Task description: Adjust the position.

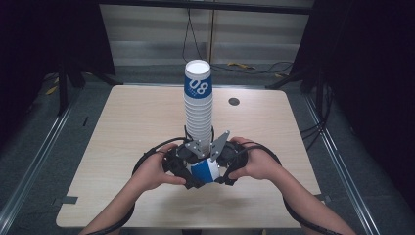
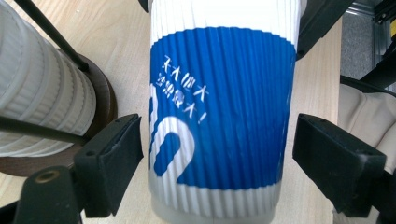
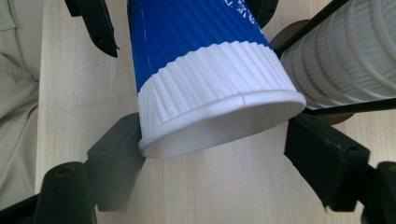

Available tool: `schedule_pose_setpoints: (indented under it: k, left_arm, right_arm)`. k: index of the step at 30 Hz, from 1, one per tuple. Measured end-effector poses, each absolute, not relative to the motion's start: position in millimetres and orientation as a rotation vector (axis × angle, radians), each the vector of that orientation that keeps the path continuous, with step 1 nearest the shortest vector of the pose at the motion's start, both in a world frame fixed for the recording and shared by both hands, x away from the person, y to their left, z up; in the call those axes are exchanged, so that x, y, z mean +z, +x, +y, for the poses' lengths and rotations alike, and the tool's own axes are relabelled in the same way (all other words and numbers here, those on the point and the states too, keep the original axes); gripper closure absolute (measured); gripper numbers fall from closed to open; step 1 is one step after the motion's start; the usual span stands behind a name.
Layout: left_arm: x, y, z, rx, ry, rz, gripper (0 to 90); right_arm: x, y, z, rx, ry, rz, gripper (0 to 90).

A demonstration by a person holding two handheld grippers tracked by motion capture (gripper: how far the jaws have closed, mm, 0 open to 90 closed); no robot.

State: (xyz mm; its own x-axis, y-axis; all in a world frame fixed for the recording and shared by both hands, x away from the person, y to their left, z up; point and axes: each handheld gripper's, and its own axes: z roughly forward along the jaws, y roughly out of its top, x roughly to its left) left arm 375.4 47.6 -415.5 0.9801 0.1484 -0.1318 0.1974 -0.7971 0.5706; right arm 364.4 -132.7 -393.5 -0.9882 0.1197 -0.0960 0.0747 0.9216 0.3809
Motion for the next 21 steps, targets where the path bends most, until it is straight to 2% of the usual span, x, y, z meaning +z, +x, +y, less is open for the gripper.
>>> schedule_pose_setpoints:
  k: [12,21]
  left_arm:
    - [-419.2,375.2,46.8,-0.096,2.484,0.238,17.0]
    - [-420.3,375.2,49.8,-0.108,2.458,0.227,25.9]
  right_arm:
    - [-392.8,363.4,-129.5,0.592,0.134,2.967,20.6]
    - [-391.2,363.6,-125.8,0.603,0.125,2.966,20.3]
